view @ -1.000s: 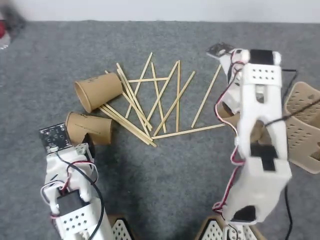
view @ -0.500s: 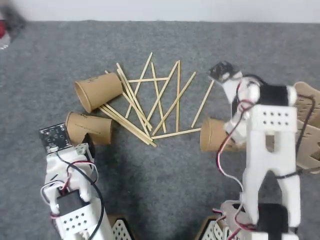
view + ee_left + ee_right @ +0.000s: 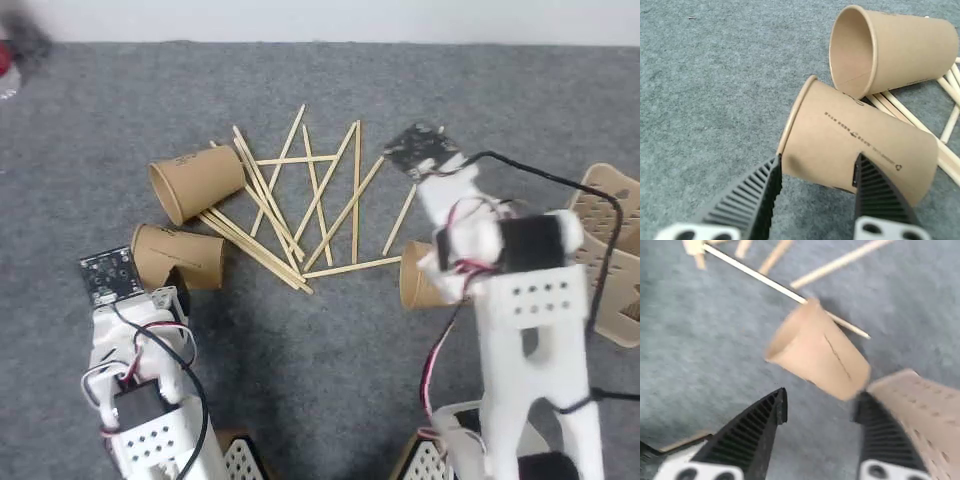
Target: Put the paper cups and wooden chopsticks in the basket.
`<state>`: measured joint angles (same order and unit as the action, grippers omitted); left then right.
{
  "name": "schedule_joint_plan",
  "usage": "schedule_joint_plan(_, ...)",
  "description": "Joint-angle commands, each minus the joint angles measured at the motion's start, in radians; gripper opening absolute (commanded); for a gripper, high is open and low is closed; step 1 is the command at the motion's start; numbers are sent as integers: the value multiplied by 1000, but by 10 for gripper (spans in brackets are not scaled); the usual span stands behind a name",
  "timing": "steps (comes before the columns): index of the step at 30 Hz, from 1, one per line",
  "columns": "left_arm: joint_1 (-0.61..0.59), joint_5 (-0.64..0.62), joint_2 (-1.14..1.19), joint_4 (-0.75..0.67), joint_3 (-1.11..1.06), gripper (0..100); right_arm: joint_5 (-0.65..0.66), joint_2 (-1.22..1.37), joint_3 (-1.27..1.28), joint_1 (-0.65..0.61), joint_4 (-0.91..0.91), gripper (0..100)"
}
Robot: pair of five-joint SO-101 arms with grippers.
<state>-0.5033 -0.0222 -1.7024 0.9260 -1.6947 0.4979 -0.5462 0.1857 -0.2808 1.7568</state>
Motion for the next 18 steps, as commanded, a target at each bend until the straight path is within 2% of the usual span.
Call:
schedule_joint_plan(1,2,-2,-9,-9,5,225,-94,-1,-46,-71,-24,272)
schedule_joint_plan(8,0,-2,-9,3,5,225,-172,193,0,-74,-151,272)
schedule_joint_plan(18,0,-2,-9,3,5,225,-147,415,3,-70,-205,271)
